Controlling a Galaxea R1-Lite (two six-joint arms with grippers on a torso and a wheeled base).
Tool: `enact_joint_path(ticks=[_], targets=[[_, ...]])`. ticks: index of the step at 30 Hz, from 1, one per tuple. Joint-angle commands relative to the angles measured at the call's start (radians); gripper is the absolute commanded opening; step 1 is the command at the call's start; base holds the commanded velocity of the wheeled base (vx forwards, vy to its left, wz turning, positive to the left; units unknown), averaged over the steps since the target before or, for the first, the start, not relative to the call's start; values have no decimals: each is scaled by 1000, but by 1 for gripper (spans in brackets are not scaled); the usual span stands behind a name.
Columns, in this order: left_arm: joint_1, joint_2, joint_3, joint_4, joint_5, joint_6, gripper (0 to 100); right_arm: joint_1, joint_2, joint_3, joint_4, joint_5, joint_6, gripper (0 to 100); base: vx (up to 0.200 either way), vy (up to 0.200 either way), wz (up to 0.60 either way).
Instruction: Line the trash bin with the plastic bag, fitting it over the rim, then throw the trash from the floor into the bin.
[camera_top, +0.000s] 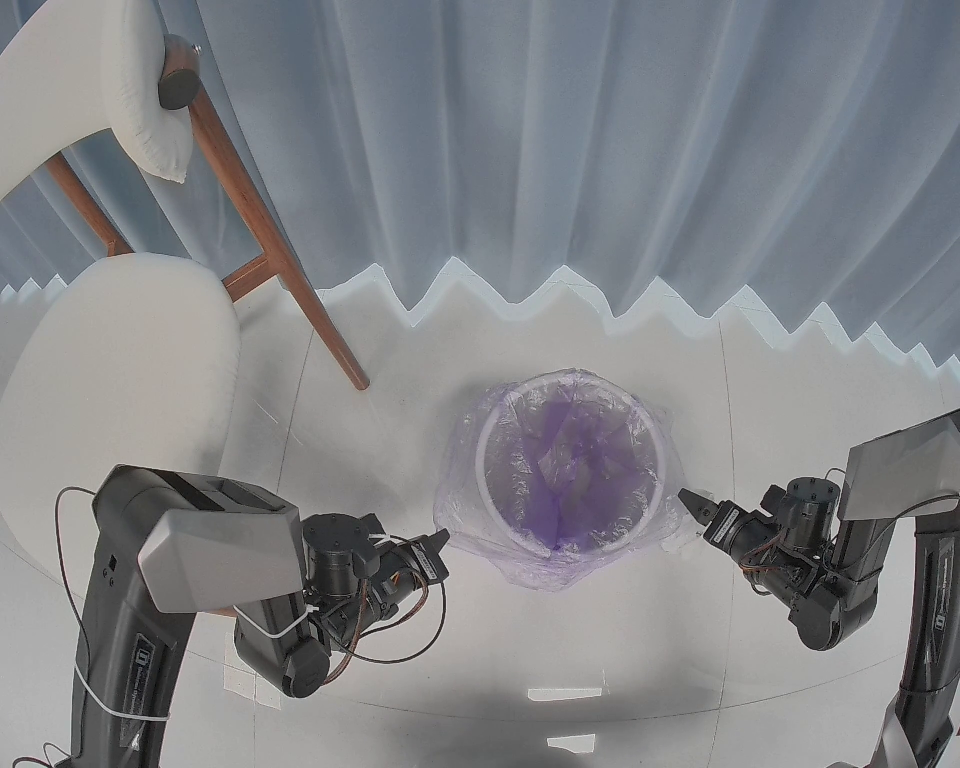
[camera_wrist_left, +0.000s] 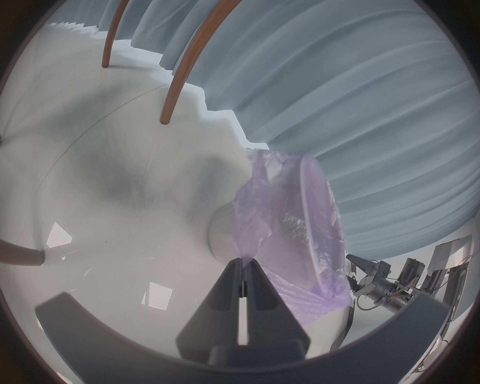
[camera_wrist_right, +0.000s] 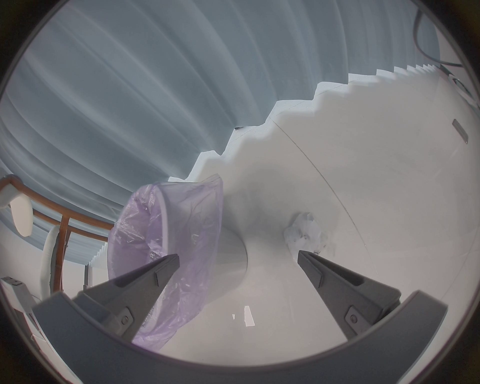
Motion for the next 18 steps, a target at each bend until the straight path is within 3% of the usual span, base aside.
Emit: enact_joint_path(ticks=[1,18], targets=[[-4,40,-2,1,8,8,0,4,16,7,-16,0,-2,100,0,0,0],[-38,51,-24,-1,13,51,0,51,95,-59,-15,20,-8,100,0,0,0]])
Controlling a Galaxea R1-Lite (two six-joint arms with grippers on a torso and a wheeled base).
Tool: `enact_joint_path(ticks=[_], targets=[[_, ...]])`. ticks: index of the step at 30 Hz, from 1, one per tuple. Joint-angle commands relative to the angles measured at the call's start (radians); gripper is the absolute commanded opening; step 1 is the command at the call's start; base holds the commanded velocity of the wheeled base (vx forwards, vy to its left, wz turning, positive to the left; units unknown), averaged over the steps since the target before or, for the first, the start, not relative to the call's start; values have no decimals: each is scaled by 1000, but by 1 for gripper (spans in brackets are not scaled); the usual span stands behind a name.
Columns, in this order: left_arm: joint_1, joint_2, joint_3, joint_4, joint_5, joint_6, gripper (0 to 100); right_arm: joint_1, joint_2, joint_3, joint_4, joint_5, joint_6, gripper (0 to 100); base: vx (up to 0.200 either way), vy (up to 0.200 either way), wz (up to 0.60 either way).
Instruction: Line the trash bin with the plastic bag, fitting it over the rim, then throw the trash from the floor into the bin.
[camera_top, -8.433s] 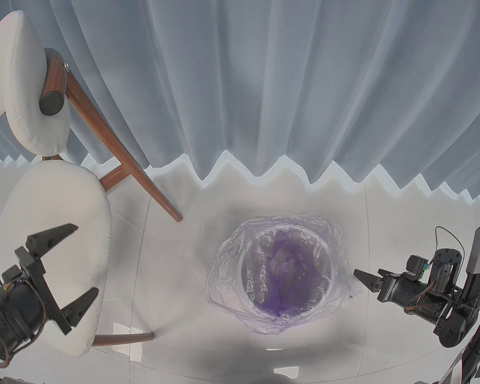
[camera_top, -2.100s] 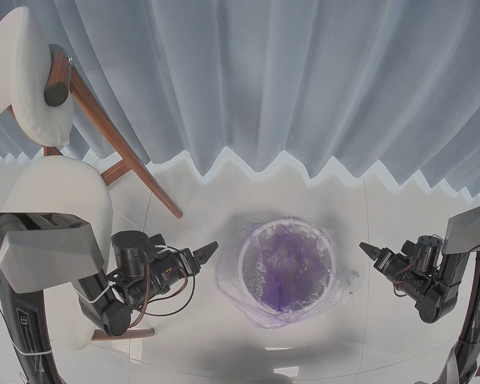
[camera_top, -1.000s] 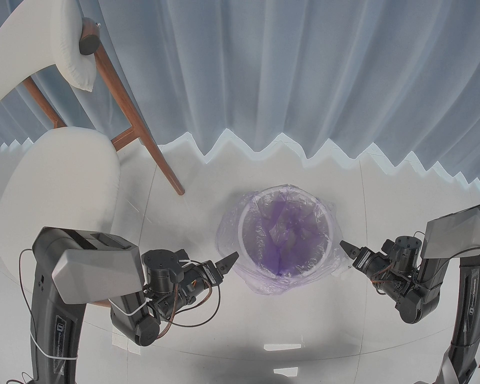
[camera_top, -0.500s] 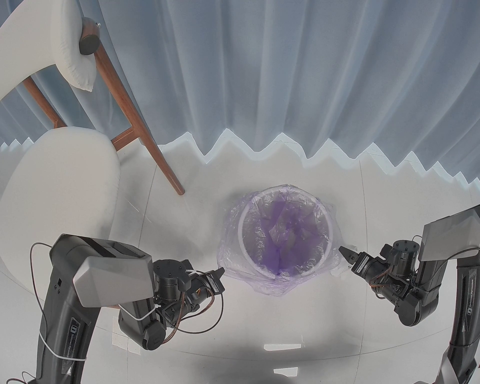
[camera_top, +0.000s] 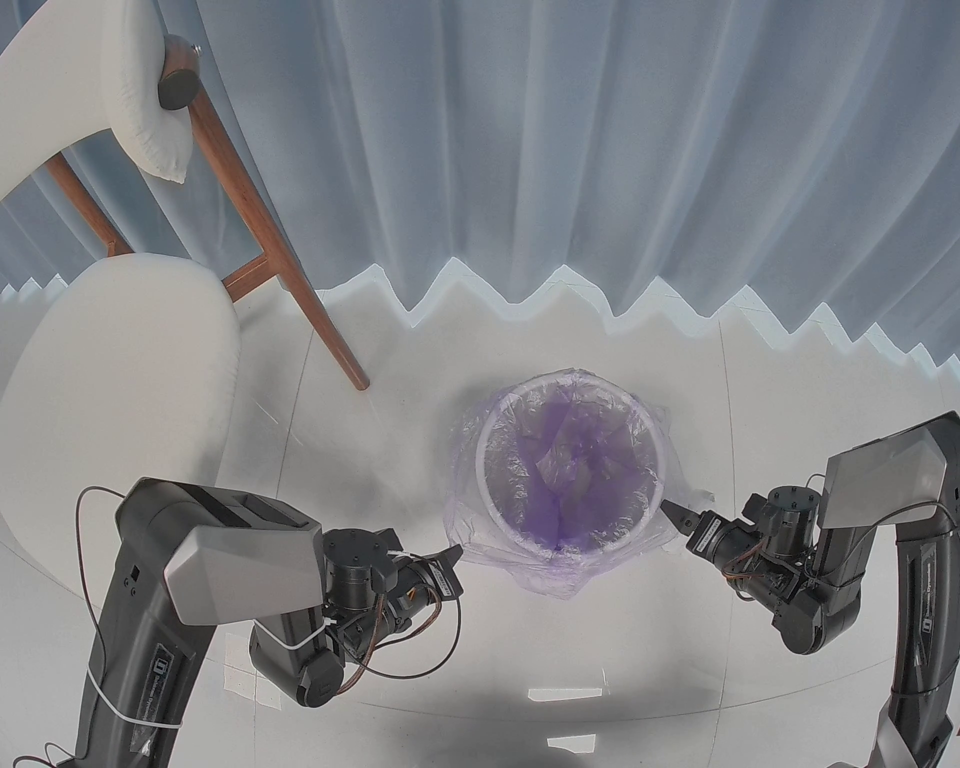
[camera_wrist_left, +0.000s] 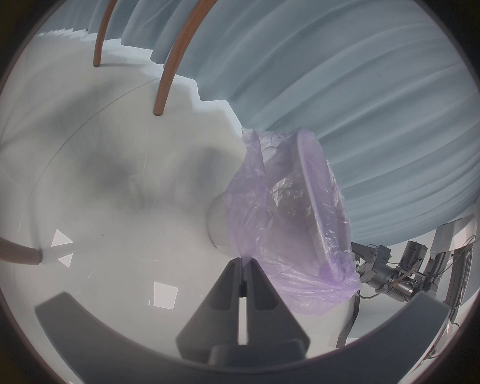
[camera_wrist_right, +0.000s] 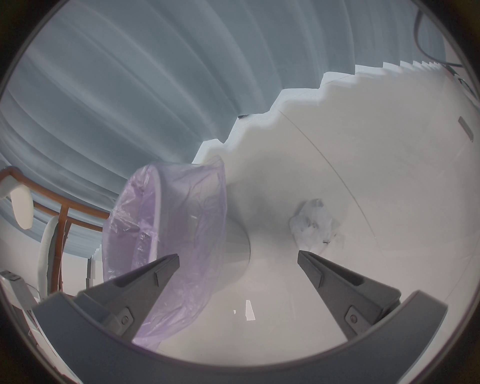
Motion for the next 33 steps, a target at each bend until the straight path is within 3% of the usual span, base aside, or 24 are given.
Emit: enact_joint_path(ticks=[1,11,19,33], targets=[[-3,2,-2,-1,0,1,0,26,23,-3,-15,1,-1,100,0,0,0],[-9,0,-2,-1,2,18,0,93,-46,98,-15,-5,3,100,0,0,0],[-58,2,-2,-1,3,39,0,116,-46,190,-16,-38,5,100,0,0,0],[-60,0,10,-1,3,78,0,128,30,111,-16,-40,8,100,0,0,0]])
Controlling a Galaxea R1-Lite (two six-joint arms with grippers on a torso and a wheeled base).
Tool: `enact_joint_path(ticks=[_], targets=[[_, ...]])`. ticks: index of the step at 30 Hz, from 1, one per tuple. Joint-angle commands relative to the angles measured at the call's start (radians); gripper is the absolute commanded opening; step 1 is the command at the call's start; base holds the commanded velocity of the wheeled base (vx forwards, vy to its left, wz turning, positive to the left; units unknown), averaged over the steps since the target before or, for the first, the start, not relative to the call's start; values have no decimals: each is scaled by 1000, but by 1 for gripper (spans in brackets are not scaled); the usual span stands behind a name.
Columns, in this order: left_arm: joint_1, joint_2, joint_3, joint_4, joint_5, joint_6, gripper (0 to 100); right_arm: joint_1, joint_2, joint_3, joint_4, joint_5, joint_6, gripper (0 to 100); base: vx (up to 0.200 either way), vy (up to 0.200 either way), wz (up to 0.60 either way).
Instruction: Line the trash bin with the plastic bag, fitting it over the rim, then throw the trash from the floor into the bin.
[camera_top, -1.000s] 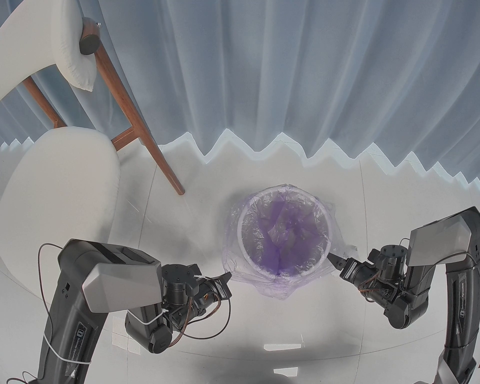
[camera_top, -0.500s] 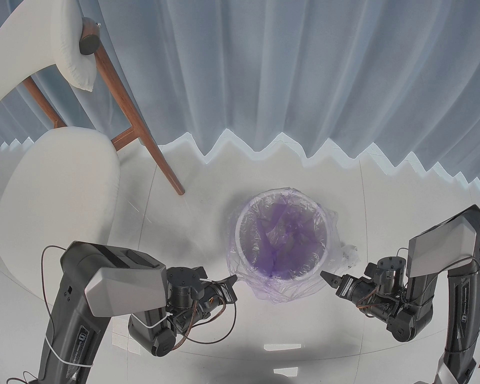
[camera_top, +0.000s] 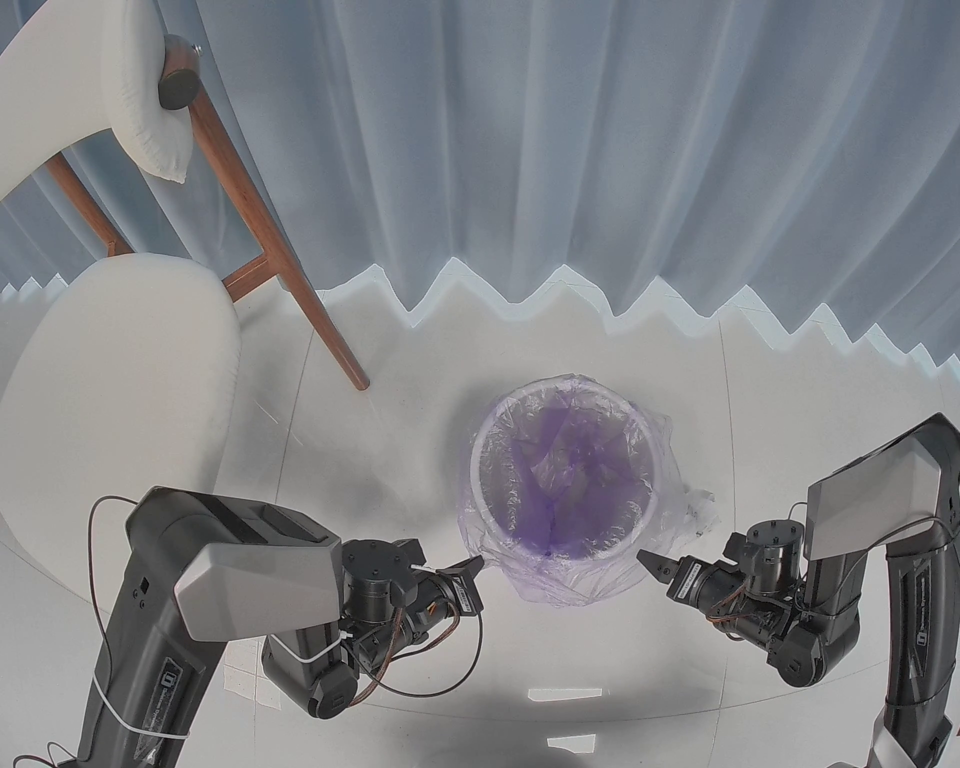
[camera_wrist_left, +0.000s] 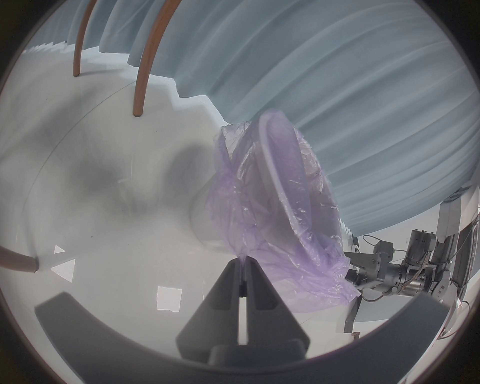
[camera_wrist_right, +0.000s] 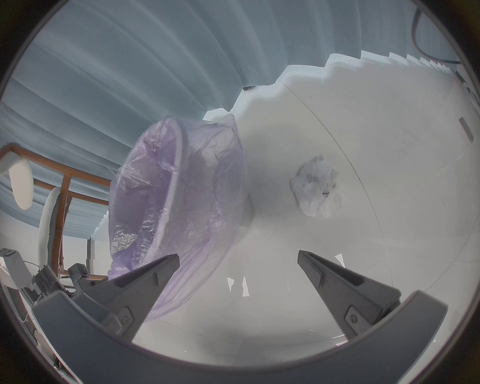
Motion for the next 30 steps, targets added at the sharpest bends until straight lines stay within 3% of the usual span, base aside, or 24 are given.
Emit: enact_joint_path(ticks=[1,2,3,11,16,17,19,20,22,26,30], targets=[[0,-3,9,0,1,1,0,15,43,-37,-17,-1,0,100,0,0,0],[0,-5,9,0,4,1,0,20,48,-49,-17,-1,1,100,0,0,0],[0,-5,9,0,6,1,0,20,49,-50,-17,-1,1,0,0,0,0],[-4,-7,19,0,33,1,0,40,83,-106,-17,-13,-2,0,0,0,0],[4,-3,36,3,-14,67,0,40,115,-107,-15,-15,-13,0,0,0,0],[12,-2,35,29,-69,130,0,40,146,-106,-15,-15,-39,0,0,0,0],[13,-3,32,54,-92,156,0,38,163,-104,-15,-15,-59,0,0,0,0],[6,-13,27,141,-135,195,0,35,201,-112,-17,-15,-105,0,0,0,0],[-4,-19,10,207,-157,223,0,35,206,-122,-17,-13,-109,0,0,0,0],[-8,-14,-45,314,-160,304,0,37,212,-172,-17,-16,-117,0,0,0,0],[-2,-14,-100,379,-149,317,0,35,212,-205,-15,-31,-125,0,0,0,0]])
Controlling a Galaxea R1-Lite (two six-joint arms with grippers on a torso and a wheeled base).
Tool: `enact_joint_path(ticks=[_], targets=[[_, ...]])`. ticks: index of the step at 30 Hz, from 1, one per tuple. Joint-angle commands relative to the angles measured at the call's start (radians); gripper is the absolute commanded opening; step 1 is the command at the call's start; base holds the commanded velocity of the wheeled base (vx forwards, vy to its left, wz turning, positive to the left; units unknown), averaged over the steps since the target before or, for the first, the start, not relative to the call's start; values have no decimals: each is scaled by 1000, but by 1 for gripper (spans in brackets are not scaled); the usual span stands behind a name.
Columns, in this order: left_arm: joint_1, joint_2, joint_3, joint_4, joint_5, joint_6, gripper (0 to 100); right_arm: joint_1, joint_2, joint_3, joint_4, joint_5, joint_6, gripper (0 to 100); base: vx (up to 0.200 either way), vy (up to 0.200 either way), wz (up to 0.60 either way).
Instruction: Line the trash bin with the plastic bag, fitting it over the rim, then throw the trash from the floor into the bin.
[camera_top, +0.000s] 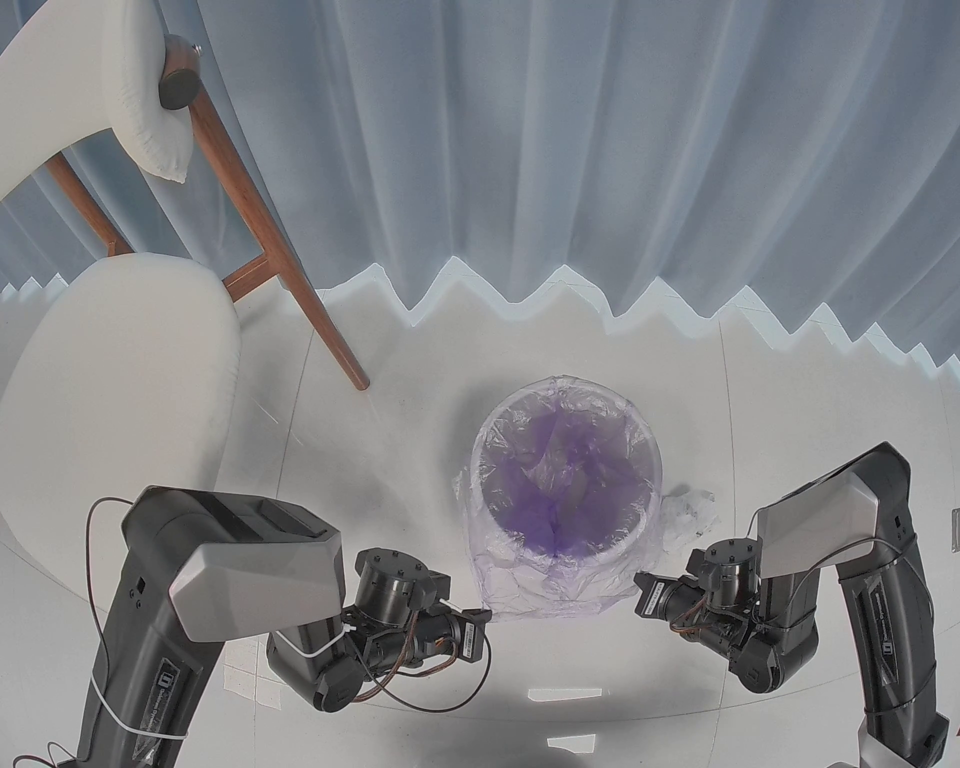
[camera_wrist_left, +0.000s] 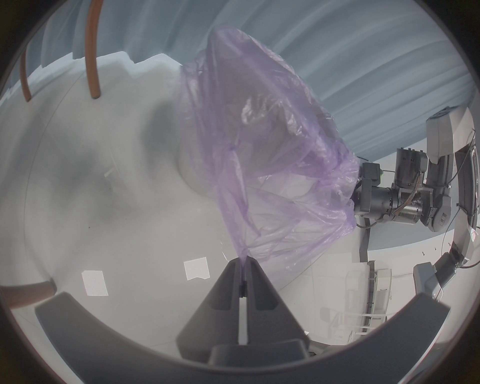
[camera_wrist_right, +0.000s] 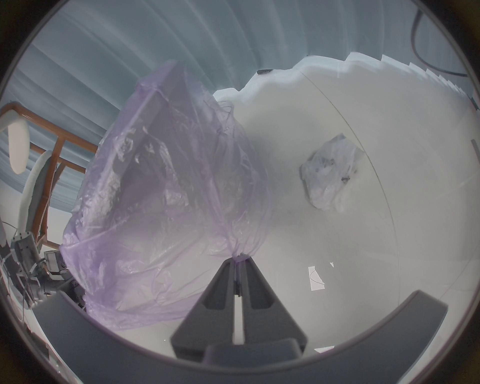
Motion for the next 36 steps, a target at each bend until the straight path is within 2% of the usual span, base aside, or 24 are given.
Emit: enact_joint_path(ticks=[1,4,12,17,22,31,32,33,36], targets=[[2,-2,-64,40,3,13,0,-3,27,-46,-15,-10,-11,0,0,0,0],[23,2,-103,55,35,13,0,-13,26,-69,-15,-12,-17,0,0,0,0],[54,7,-115,103,56,15,0,-72,50,-106,-15,-21,-55,0,0,0,0],[55,22,-169,155,66,15,0,-75,58,-149,-6,-21,-57,0,0,0,0],[57,53,-227,162,110,15,0,-73,63,-183,5,-22,-60,0,0,0,0],[69,50,-201,152,142,10,0,-72,67,-186,-6,-24,-57,0,0,0,0],[68,45,-195,149,142,9,100,-72,66,-178,-10,-26,-55,0,0,0,0],[69,30,-184,138,142,9,100,-72,55,-161,-16,-30,-52,100,0,0,0],[69,-30,-106,63,135,7,100,-66,-17,-99,-18,-35,-27,100,0,0,0]])
